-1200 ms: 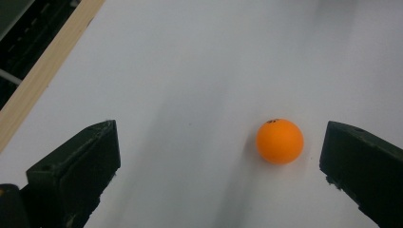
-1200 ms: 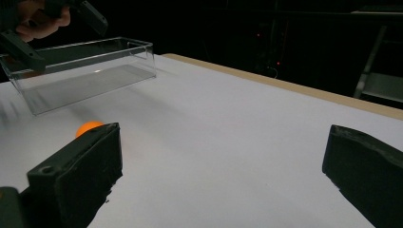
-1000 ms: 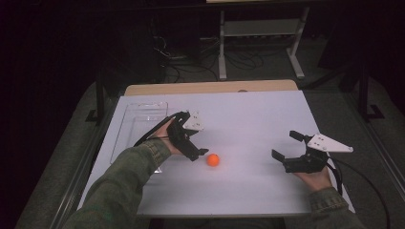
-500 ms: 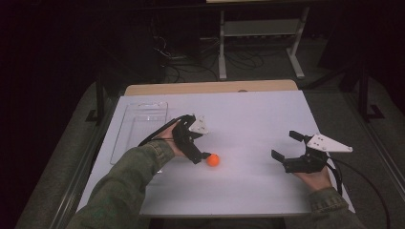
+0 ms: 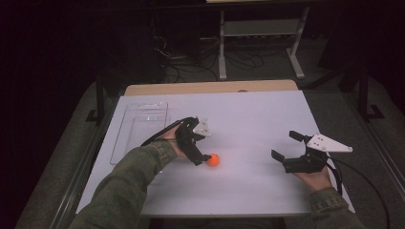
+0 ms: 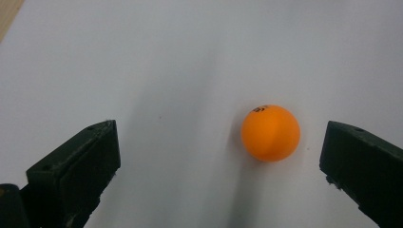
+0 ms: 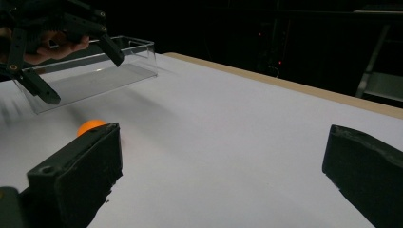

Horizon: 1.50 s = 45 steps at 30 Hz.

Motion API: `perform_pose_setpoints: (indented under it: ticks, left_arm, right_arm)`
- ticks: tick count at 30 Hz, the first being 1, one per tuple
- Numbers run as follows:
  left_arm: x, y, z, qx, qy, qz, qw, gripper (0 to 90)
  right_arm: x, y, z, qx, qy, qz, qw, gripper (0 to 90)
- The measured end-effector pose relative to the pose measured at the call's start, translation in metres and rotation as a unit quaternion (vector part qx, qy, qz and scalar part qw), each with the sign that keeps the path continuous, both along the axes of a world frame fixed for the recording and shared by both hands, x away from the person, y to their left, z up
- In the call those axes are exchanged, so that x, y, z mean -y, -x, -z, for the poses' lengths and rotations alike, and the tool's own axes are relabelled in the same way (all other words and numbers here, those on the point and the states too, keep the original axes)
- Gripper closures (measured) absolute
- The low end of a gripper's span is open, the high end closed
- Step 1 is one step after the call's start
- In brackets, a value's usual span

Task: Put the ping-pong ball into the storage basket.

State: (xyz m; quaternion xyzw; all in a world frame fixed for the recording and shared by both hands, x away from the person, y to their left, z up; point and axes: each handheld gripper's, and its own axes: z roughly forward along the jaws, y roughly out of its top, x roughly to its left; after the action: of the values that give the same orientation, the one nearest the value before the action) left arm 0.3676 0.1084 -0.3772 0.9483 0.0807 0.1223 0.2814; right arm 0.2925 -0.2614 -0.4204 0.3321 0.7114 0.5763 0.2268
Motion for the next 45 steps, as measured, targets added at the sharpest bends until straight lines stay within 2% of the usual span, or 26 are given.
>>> perform_pose_setpoints:
  ticks: [16, 31, 34, 45]
  left_arm:
    - [0.006, -0.002, 0.01, -0.011, -0.007, 0.013, 0.9998, 0.0]
    - [0.015, -0.002, 0.021, -0.03, -0.01, 0.03, 0.9991, 0.0]
    - [0.015, -0.003, 0.023, -0.034, -0.007, 0.028, 0.999, 0.0]
    - [0.017, -0.003, 0.027, -0.044, -0.019, 0.028, 0.9985, 0.0]
  right_arm:
    - [-0.001, 0.0, 0.0, 0.0, 0.003, -0.002, 1.0, 0.0]
    - [-0.001, 0.001, 0.0, 0.0, 0.003, -0.004, 1.0, 0.0]
    - [-0.001, 0.001, 0.0, 0.0, 0.004, -0.004, 1.0, 0.0]
    - [-0.001, 0.001, 0.001, -0.002, 0.005, -0.005, 1.0, 0.0]
